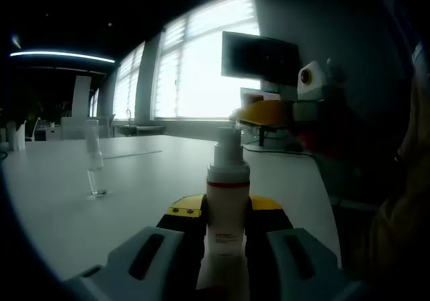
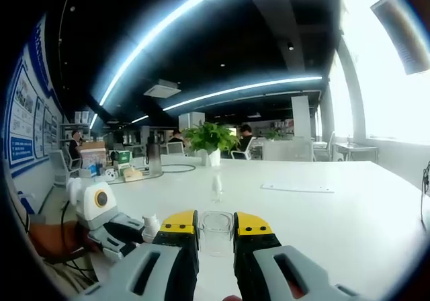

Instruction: Clamp pump bottle remove cover press pump head put on cover

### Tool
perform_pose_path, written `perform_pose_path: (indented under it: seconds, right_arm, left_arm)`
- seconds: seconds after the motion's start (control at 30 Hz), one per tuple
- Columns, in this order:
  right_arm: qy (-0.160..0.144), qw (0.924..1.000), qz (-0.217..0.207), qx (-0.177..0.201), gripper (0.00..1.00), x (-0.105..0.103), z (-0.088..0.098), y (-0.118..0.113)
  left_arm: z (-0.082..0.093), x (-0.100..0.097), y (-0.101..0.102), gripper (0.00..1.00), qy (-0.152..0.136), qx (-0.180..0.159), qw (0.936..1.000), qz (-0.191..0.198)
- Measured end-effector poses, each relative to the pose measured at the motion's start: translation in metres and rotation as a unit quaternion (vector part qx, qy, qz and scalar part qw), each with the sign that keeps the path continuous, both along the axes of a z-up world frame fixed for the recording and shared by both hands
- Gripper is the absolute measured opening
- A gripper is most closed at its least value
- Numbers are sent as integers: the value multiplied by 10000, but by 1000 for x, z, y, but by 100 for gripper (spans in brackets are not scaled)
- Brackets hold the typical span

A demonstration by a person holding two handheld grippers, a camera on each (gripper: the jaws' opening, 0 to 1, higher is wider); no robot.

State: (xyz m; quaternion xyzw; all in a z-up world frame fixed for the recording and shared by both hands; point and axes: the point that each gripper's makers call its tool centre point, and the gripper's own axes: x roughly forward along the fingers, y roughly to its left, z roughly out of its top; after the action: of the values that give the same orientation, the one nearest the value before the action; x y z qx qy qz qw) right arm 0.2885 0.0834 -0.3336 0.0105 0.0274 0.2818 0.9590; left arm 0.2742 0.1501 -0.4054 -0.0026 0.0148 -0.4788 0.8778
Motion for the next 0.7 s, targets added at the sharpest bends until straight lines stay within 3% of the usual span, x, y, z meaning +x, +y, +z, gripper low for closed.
perform_pose_path:
  seconds: [0.7]
  right_arm:
    - [154,9997,-184,-98,14,5,-25,-12]
  left_arm:
    - [0,0,0,13,-7,0,10000,5]
